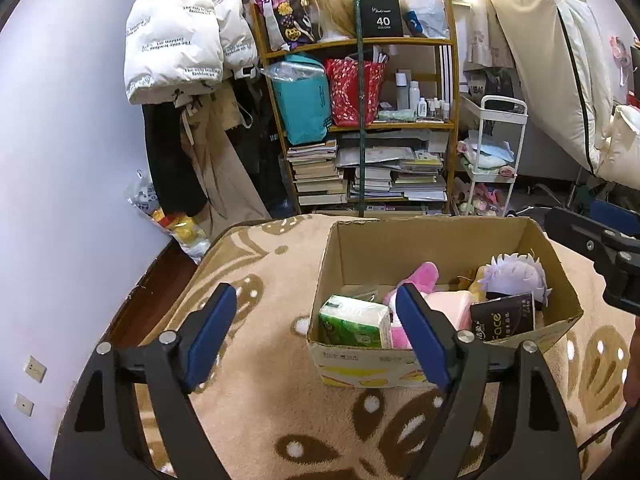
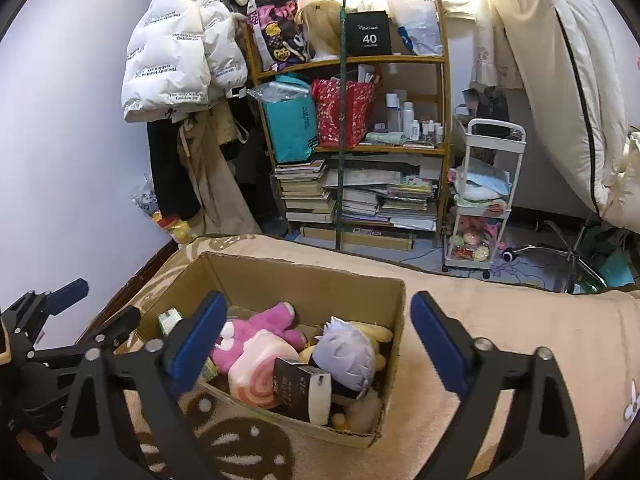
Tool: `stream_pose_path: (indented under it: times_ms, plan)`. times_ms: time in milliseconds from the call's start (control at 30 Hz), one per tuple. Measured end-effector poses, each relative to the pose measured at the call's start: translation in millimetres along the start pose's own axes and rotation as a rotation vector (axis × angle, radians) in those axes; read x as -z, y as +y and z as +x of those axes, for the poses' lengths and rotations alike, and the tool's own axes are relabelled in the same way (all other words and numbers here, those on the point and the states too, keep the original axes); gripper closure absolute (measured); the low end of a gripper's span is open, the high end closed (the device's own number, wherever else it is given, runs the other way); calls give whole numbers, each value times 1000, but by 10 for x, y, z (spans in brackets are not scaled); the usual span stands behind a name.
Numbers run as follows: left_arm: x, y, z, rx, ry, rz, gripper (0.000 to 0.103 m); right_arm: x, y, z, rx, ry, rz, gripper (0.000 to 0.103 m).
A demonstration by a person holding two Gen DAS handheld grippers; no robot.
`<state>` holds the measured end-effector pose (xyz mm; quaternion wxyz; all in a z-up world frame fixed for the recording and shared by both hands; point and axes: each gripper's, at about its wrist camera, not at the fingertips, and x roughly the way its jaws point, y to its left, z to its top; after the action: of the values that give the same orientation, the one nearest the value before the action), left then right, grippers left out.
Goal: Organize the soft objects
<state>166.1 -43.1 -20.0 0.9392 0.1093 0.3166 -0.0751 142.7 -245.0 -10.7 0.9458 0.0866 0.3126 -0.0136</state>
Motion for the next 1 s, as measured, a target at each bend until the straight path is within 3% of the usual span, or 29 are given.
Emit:
stream_pose_path:
  times_ms: [167,400,1000]
  plan:
    - [41,-17,-144,-13,-30,15,8,-14,-50,-171,38,-22,-6,2]
    - [123,51,-315,-9,-21,-5,7,-45,-159,-476,65,-58,19,1]
    - [245,197,-1068,-35,-91,-15,6,51,-105,-1266,119,-141,-11,0]
